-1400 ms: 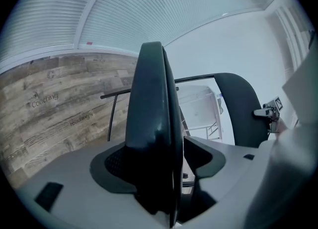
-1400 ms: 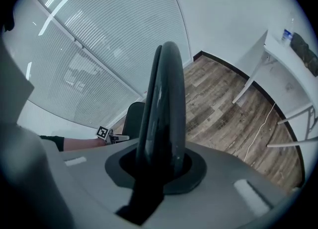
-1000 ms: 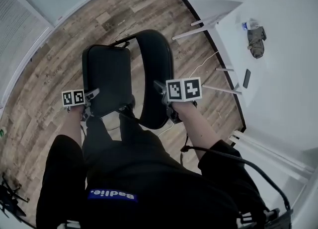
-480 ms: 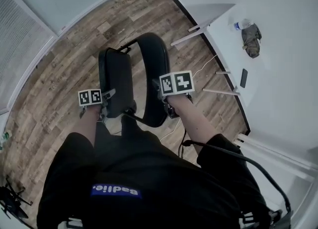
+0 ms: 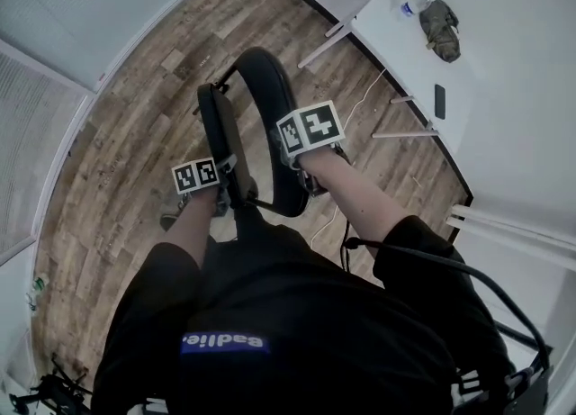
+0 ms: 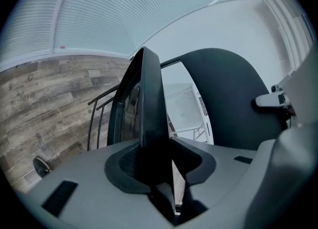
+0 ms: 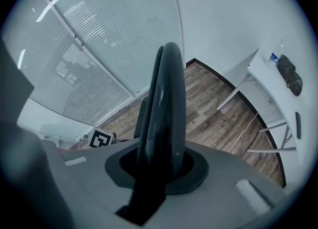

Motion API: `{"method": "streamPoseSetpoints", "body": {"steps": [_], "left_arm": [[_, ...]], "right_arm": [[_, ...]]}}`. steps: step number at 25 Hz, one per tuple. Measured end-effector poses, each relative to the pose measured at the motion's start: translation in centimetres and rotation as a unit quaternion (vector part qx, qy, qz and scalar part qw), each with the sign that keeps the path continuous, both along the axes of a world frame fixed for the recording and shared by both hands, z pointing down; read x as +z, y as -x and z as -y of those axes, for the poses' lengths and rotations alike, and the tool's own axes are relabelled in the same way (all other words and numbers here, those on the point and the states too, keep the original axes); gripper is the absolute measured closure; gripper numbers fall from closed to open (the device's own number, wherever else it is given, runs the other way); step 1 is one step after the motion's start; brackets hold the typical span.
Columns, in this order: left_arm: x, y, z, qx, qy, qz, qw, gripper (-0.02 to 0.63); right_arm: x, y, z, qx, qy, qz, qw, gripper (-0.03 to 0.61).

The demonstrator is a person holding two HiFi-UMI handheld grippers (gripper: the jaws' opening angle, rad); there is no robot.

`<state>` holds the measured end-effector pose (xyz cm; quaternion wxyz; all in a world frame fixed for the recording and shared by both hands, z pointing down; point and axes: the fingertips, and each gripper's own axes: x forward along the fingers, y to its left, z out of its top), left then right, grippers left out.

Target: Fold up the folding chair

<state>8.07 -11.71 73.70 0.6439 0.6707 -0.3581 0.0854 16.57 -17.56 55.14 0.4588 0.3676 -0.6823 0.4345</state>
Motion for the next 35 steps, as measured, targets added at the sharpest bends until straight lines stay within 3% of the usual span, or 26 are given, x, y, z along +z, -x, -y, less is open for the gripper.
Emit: {"method": "streamPoseSetpoints", "body": {"steps": [7,19,23,28,31,35], "left_arm": [[-0.9,-5.5,0.6,0.068,-0.007,0.018,0.9975,0.477],[-0.5,-11.2,1.8,0.125,-0.017,0.058,0.9904,0.476],[-0.3,-12.2,1.9,0.12,-0.014,0.066,0.9906,0.476],[-0.7,-13.2,2.2,0.123,-0.017,0.042,0.9914,0.469],[-1.0,-13.0,2.1,0.125,-0.01,0.026,0.9918,0.469],[-1.8,-11.6,1.7,0.135,-0.015,0.036,0.99,0.466]], "right_arm": [[-0.6,-1.6,0.2,0.005,-0.004,-0.009,1.0,0.528],[-0.7,-3.7,0.5,0.018,-0.01,-0.015,1.0,0.531],[-0.5,-4.4,0.7,0.017,-0.011,-0.021,1.0,0.535],[-0.7,-5.7,1.1,0.005,-0.016,-0.028,0.999,0.532],[-0.6,-5.8,1.1,-0.01,-0.02,-0.039,0.999,0.531],[-0.6,-6.0,0.9,-0.01,-0.019,-0.046,0.999,0.522]]}}
